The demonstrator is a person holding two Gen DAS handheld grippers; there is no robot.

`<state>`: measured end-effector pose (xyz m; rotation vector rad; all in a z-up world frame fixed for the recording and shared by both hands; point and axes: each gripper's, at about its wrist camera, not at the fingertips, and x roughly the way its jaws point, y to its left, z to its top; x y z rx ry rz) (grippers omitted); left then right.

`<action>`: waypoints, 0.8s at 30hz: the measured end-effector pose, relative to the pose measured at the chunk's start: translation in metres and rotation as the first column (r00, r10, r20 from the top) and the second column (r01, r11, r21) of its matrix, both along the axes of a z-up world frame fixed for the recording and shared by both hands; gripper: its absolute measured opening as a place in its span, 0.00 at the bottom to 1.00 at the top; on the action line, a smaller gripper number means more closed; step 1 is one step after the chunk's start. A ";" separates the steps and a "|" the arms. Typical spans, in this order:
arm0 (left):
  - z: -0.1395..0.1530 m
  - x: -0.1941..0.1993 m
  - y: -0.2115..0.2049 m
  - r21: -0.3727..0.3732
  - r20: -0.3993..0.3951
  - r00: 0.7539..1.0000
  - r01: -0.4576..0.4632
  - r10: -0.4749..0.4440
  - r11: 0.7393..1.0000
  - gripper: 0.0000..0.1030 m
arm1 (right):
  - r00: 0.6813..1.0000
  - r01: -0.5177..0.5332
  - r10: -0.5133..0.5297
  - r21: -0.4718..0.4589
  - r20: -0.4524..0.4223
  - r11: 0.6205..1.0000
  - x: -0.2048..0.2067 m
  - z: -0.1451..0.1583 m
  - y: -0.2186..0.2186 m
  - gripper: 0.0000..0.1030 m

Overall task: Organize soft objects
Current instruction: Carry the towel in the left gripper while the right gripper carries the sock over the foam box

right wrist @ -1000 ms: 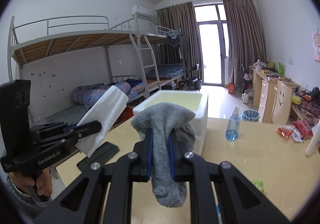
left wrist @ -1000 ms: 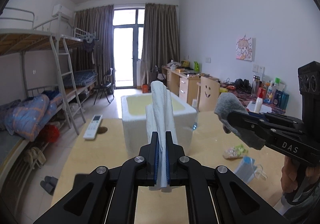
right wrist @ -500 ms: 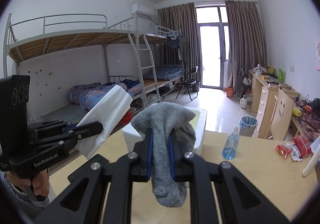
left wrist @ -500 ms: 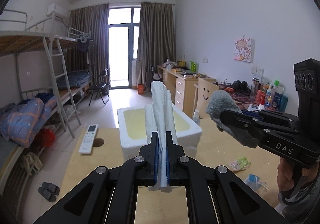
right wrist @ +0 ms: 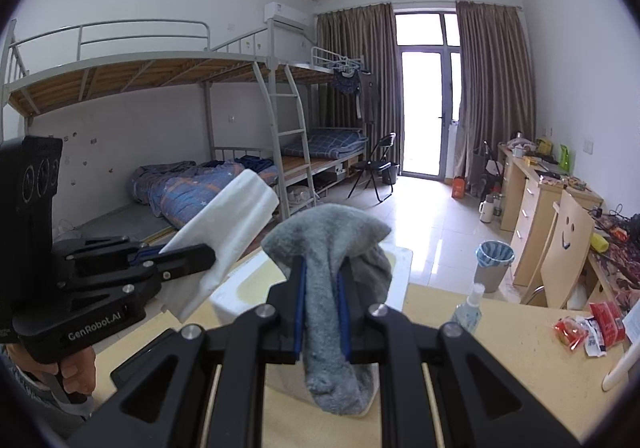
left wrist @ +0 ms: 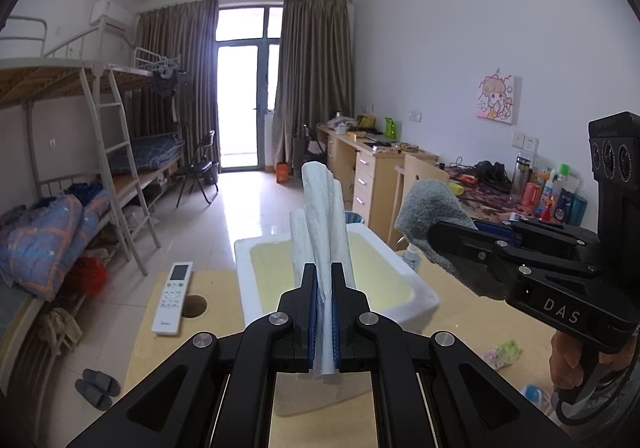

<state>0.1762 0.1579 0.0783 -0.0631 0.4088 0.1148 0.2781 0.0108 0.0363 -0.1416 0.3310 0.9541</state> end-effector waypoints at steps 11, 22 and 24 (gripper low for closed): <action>-0.007 0.034 0.014 0.012 -0.018 0.999 -0.032 0.033 0.999 0.06 | 0.999 0.010 -0.010 -0.003 -0.031 1.000 0.029 -0.006 0.022 0.17; -0.012 0.055 0.003 0.032 -0.059 0.998 -0.001 0.003 0.999 0.06 | 0.999 0.004 -0.005 -0.017 -0.053 1.000 0.040 -0.005 0.023 0.17; -0.012 0.062 -0.004 0.046 -0.067 0.998 0.017 -0.014 0.999 0.06 | 0.999 0.021 -0.022 -0.020 -0.050 1.000 0.041 0.000 0.020 0.17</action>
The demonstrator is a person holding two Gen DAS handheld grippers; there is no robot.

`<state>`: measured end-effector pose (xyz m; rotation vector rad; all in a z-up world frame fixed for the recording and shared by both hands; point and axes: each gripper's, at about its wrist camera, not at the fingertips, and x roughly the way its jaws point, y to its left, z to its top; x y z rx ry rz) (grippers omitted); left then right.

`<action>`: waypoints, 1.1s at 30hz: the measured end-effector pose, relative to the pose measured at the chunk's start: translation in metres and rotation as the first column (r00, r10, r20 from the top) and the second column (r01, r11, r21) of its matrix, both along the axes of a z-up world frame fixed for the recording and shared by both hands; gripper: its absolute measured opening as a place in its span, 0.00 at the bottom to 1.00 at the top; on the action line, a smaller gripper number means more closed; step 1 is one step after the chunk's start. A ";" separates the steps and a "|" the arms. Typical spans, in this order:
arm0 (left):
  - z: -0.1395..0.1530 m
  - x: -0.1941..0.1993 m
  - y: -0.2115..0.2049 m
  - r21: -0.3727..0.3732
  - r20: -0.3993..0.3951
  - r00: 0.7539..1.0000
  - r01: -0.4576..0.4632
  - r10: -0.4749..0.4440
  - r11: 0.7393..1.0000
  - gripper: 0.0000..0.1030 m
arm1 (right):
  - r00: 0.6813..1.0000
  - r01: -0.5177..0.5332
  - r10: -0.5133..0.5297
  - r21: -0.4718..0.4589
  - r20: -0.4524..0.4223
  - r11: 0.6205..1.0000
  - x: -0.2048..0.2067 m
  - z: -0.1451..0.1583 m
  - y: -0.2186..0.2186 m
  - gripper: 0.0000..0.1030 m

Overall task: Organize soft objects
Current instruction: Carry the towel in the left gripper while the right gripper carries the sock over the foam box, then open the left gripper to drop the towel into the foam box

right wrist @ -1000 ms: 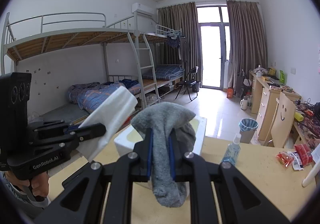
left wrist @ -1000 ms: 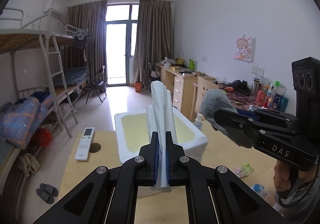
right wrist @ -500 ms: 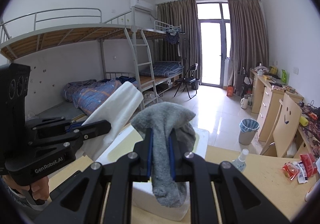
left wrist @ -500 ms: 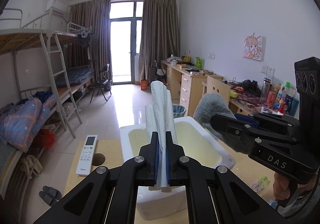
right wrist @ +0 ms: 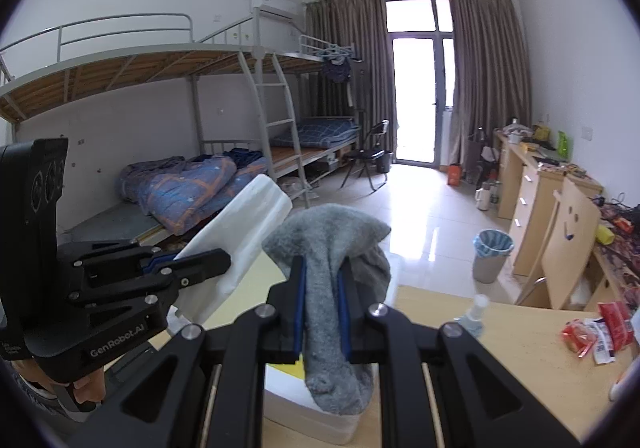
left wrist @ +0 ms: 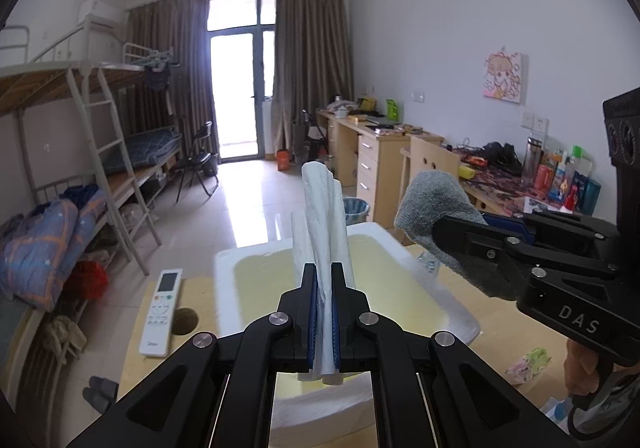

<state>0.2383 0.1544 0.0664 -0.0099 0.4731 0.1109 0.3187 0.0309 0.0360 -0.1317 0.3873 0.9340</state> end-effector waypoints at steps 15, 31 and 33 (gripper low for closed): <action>-0.006 0.015 0.001 -0.017 -0.030 0.999 -0.013 0.012 1.000 0.06 | 0.998 0.056 -0.056 0.003 -0.009 0.998 0.006 0.006 -0.014 0.17; 0.007 0.003 0.013 0.038 0.055 0.987 -0.153 0.151 0.987 0.99 | 0.999 0.045 -0.045 0.004 -0.017 0.999 0.011 0.005 -0.014 0.17; 0.006 -0.001 0.015 0.048 0.053 0.986 -0.163 0.160 0.985 0.99 | 0.999 0.036 -0.036 0.003 -0.022 0.999 0.011 0.003 -0.013 0.17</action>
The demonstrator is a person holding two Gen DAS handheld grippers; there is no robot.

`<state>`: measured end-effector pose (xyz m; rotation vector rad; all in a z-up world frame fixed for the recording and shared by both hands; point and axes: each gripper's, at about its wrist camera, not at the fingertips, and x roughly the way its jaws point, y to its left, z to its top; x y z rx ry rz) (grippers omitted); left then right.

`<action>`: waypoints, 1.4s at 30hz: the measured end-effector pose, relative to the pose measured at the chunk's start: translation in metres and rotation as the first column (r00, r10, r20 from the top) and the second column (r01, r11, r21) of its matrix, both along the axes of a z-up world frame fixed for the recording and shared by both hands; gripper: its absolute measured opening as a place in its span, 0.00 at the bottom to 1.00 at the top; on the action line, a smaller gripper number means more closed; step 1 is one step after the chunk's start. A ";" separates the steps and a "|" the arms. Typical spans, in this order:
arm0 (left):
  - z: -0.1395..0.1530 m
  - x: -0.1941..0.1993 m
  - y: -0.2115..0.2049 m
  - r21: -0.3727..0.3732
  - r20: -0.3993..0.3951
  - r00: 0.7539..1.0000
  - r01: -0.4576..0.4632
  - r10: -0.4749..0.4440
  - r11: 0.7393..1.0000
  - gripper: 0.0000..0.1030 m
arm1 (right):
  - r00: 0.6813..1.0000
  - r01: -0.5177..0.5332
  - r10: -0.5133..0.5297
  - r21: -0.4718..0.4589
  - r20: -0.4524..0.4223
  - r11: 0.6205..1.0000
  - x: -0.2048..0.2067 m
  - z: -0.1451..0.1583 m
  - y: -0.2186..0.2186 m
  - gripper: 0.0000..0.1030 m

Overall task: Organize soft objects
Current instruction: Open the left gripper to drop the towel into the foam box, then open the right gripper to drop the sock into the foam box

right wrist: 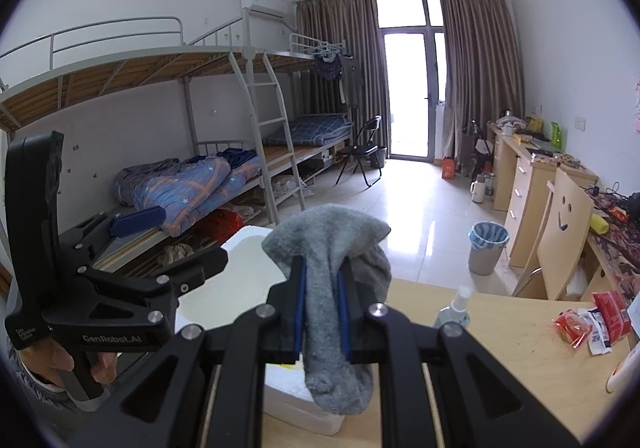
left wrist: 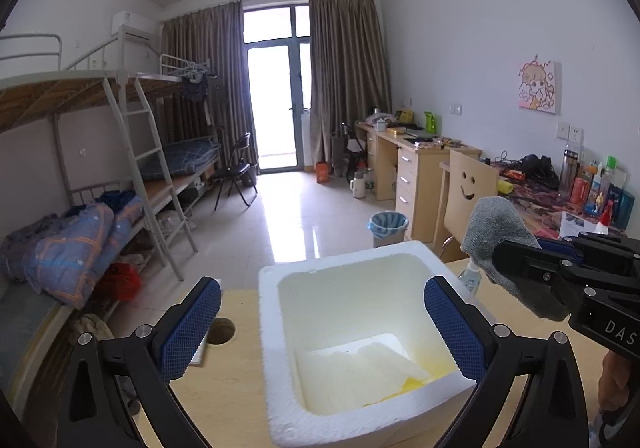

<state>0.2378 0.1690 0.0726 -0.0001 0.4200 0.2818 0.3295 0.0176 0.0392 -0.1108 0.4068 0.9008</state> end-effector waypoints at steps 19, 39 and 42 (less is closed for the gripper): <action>0.002 -0.043 0.037 -0.001 0.024 0.989 -0.147 0.147 0.989 0.99 | 0.994 -0.104 0.102 -0.046 -0.029 0.994 -0.005 -0.012 0.039 0.17; 0.004 -0.049 0.036 -0.005 0.037 0.988 -0.147 0.147 0.989 0.99 | 0.999 -0.027 0.024 -0.081 -0.037 0.996 0.000 -0.014 0.044 0.85; 0.004 -0.050 0.033 -0.004 0.034 0.989 -0.141 0.142 0.990 0.99 | 0.999 -0.041 0.039 -0.081 -0.033 0.996 -0.004 -0.013 0.042 0.87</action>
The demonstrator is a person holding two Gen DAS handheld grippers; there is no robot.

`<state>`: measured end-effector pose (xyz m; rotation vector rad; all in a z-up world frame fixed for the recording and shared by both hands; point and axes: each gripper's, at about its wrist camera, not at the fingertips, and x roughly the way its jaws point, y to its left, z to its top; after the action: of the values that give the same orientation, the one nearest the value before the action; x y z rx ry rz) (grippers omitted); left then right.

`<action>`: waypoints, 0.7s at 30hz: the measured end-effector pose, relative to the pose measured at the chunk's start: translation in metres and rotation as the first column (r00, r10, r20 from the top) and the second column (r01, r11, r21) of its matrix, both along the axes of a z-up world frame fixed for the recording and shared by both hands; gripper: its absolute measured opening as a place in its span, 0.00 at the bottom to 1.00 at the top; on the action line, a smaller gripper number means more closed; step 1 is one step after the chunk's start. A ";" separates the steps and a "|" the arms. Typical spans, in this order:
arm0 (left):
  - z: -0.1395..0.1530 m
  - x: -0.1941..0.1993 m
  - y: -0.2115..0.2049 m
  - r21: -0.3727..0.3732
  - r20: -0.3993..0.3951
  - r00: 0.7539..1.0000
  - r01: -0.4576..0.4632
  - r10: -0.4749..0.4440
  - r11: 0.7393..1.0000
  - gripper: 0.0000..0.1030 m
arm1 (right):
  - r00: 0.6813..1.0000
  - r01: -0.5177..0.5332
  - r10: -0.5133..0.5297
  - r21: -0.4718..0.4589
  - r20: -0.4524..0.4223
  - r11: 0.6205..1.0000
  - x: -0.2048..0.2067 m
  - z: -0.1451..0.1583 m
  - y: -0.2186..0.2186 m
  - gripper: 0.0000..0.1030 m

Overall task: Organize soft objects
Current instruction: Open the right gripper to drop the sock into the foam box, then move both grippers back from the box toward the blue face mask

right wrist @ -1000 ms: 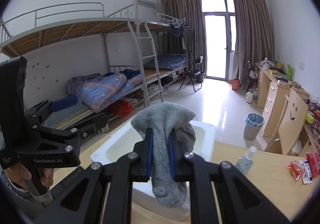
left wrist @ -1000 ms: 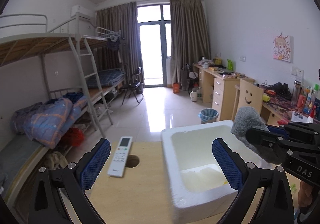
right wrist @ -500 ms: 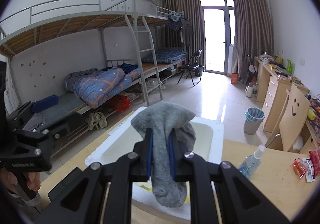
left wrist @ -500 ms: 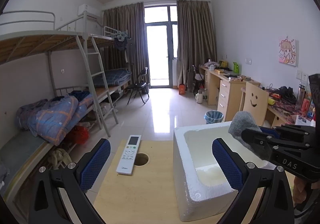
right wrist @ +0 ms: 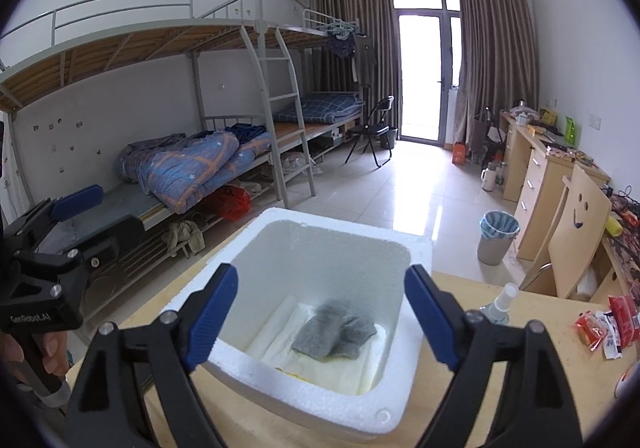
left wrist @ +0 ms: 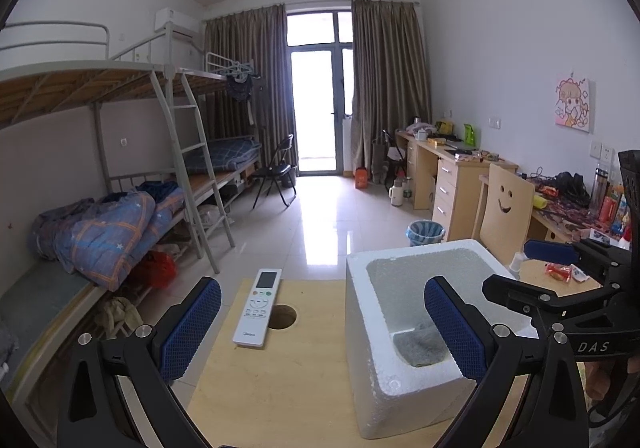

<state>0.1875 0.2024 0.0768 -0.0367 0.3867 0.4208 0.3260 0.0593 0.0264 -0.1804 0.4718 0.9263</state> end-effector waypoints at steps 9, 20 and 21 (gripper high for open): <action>0.007 -0.016 -0.018 0.005 0.022 0.999 0.030 -0.030 1.000 0.99 | 1.000 0.007 -0.008 0.018 0.027 1.000 -0.010 0.012 -0.017 0.88; 0.016 -0.041 -0.056 0.036 0.046 0.996 0.075 -0.076 0.997 0.99 | 0.998 0.042 -0.045 0.069 0.051 0.997 -0.035 0.027 -0.057 0.88; 0.017 -0.045 -0.058 0.039 0.050 0.995 0.080 -0.081 0.996 0.99 | 0.998 0.042 -0.045 0.071 0.050 0.997 -0.038 0.028 -0.059 0.89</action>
<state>0.1428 0.1440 0.0939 0.0040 0.3284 0.3466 0.2884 -0.0001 0.0547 -0.1303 0.3934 0.8921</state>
